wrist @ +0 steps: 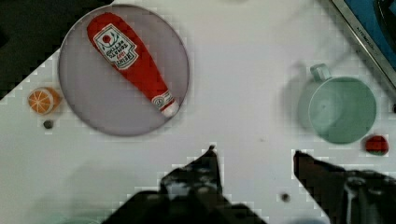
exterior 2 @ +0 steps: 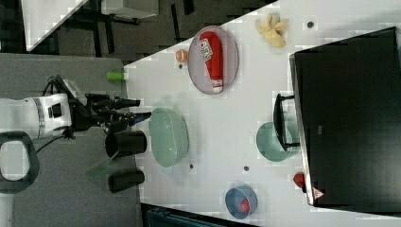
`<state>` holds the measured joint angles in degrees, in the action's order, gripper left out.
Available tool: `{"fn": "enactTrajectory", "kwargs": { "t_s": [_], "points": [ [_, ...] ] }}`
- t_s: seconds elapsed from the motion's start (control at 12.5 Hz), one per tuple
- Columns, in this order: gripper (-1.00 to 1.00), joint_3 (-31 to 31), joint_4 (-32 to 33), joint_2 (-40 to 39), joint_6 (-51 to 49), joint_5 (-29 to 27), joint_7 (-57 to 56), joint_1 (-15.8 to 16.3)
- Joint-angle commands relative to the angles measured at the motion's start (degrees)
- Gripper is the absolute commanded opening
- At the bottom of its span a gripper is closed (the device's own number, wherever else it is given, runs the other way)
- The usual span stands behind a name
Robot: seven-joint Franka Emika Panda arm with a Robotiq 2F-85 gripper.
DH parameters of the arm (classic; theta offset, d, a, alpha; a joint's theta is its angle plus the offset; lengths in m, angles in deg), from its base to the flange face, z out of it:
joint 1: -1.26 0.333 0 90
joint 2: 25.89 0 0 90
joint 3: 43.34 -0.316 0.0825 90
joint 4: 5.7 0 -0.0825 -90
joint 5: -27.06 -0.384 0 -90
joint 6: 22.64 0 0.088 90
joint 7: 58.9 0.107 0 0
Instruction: Drag strainer left to right.
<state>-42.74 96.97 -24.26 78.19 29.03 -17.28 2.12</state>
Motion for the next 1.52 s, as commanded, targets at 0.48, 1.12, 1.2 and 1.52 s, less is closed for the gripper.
{"fn": "enactTrajectory", "kwargs": {
  "t_s": [0.48,1.12,1.2,1.52],
  "points": [
    [1.00,0.37,12.01,22.07,-10.34,-0.75,7.82,0.46],
    [1.00,-22.72,14.65,6.73,4.52,-2.21,44.65,1.95],
    [1.00,-25.51,15.13,3.81,7.32,-2.18,50.66,1.99],
    [1.00,-32.27,16.31,-9.36,20.94,-1.35,71.41,2.25]
  ]
}}
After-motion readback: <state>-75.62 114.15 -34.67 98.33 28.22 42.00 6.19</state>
